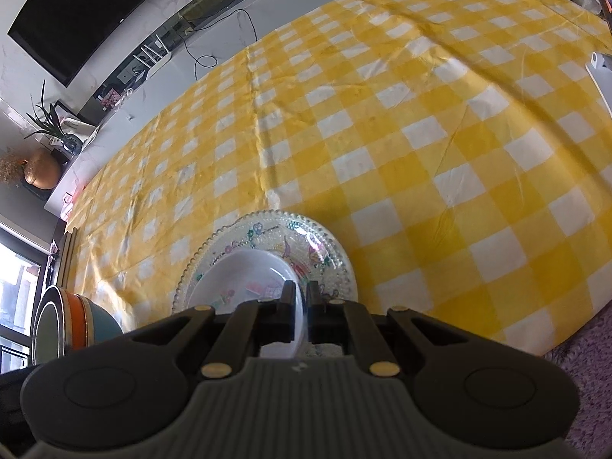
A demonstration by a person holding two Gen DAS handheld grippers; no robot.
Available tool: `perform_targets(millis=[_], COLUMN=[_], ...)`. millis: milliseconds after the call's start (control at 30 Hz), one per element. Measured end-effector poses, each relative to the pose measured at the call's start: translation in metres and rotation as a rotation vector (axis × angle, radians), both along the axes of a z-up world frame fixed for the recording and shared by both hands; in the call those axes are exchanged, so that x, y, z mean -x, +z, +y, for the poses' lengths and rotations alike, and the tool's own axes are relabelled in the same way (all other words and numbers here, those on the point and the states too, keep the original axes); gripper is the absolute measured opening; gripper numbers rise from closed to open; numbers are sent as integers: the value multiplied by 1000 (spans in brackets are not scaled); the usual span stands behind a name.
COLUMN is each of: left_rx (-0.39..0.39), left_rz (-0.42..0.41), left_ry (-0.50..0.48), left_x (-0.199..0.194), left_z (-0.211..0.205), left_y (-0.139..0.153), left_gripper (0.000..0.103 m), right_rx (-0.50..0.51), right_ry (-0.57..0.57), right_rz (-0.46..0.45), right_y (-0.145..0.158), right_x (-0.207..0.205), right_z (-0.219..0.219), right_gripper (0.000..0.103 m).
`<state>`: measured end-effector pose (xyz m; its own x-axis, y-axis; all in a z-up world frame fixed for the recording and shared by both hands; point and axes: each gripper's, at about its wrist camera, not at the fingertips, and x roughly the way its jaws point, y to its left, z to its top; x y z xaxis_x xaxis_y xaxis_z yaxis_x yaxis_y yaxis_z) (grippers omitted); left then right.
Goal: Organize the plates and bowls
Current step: 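Lower the small white plate onto the glass plate with both tools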
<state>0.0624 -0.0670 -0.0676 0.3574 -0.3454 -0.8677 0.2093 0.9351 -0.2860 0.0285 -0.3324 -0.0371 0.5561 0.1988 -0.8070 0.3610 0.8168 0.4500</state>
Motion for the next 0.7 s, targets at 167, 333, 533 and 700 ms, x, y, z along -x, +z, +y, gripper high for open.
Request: perform_targets(millis=[167,333,533,700], left_rx=[-7,0,-18,-27], left_rz=[-17,-34,-80,-109], left_ry=[-21,-33,-47,-62], left_x=[1,3,6,10], left_z=[-3,-4,-6,-6], left_y=[-1,1,9,18], left_gripper=[5,18,32,40], right_rx=[24,27,69,140], right_ry=[4,10,35,40], right_rz=[-6,-13,-52,-90], right_y=[1,0,8,19], right_x=[-1,0,2,4], right_z=[1,1,5,8], right_gripper=[3,6,20,29])
